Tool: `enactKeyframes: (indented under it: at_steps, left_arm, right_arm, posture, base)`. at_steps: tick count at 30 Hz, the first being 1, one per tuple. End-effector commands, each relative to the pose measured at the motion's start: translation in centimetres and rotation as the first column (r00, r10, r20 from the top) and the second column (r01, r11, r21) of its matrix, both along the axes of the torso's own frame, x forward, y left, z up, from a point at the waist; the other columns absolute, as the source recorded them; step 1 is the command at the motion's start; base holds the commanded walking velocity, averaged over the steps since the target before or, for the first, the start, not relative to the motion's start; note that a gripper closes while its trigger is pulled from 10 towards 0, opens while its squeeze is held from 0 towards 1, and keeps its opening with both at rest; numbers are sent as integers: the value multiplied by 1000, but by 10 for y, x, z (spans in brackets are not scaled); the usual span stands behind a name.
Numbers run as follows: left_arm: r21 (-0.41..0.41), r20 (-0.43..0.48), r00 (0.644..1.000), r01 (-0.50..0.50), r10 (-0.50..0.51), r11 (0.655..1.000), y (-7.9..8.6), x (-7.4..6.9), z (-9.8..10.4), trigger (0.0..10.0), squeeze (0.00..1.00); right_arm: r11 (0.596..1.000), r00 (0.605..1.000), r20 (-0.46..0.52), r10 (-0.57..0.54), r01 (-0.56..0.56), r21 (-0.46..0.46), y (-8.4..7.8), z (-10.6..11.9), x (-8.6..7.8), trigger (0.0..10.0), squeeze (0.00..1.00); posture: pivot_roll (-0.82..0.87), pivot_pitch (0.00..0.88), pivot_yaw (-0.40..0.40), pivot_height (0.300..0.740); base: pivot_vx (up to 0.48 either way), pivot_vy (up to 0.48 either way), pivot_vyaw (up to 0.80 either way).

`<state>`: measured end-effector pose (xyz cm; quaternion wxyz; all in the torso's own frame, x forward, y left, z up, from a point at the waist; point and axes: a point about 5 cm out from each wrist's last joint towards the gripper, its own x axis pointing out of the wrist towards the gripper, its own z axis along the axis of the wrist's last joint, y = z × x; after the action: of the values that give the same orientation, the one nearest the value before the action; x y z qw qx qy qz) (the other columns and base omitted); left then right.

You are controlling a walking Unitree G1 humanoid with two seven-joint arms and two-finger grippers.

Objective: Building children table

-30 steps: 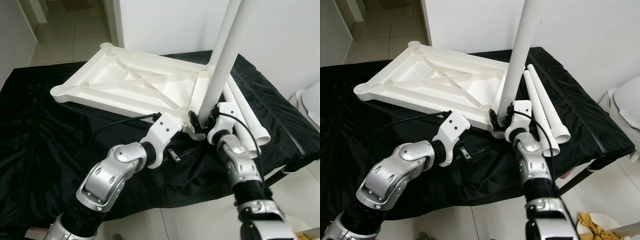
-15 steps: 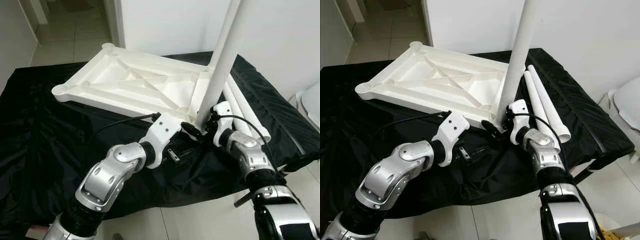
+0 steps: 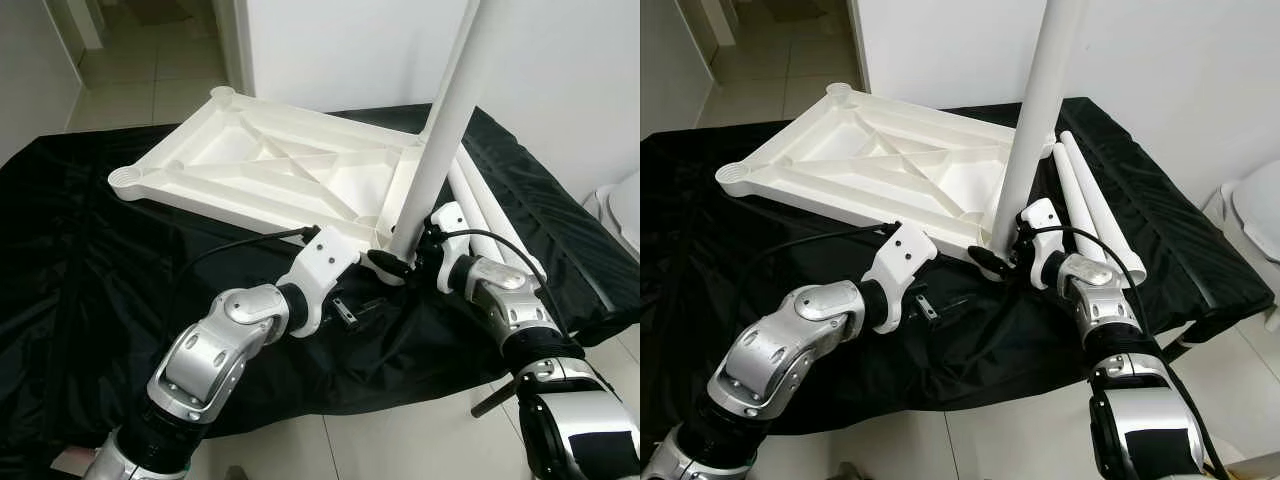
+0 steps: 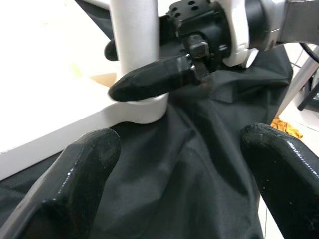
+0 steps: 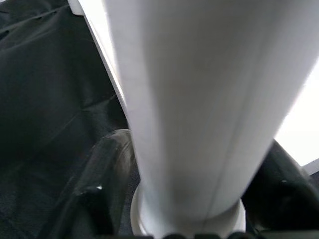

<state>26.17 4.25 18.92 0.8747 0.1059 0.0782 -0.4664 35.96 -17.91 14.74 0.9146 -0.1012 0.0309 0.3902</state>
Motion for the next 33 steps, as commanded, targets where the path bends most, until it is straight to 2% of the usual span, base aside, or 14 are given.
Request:
enactKeyframes:
  at_steps: [1,10,18,25,27,33]
  left_arm:
    - [7,9,1000,-15,15,1000,2,1,3,10000,0]
    - [6,7,1000,-11,11,1000,1,1,3,10000,0]
    - [4,3,1000,-7,7,1000,0,0,2,10000,0]
    - [-1,3,1000,-9,9,1000,-1,0,4,10000,0]
    - [-2,1,1000,-11,11,1000,-1,0,3,10000,0]
    - [-6,-3,1000,-8,8,1000,-2,-1,3,10000,0]
  right_arm:
    - [1000,998,-55,17,-17,0,1,-12,-4,0,0]
    - [1000,998,-59,23,-23,4,-5,-14,-5,0,0]
    - [999,998,-49,-38,38,9,-14,-14,-5,0,0]
    - [992,992,-38,-117,118,36,-18,-13,-3,0,0]
    - [979,980,-26,-198,199,43,-19,-13,0,0,0]
    - [959,962,7,-274,273,72,-12,-10,-1,0,0]
  posture:
    - [-25,38,20,740]
    - [-34,43,24,740]
    - [-39,48,23,740]
    - [-43,56,15,740]
    - [-51,60,11,740]
    - [-59,65,12,740]
  base:
    - [0,0,0]
    - [0,0,0]
    - [0,0,0]
    - [0,0,0]
    - [0,0,0]
    - [0,0,0]
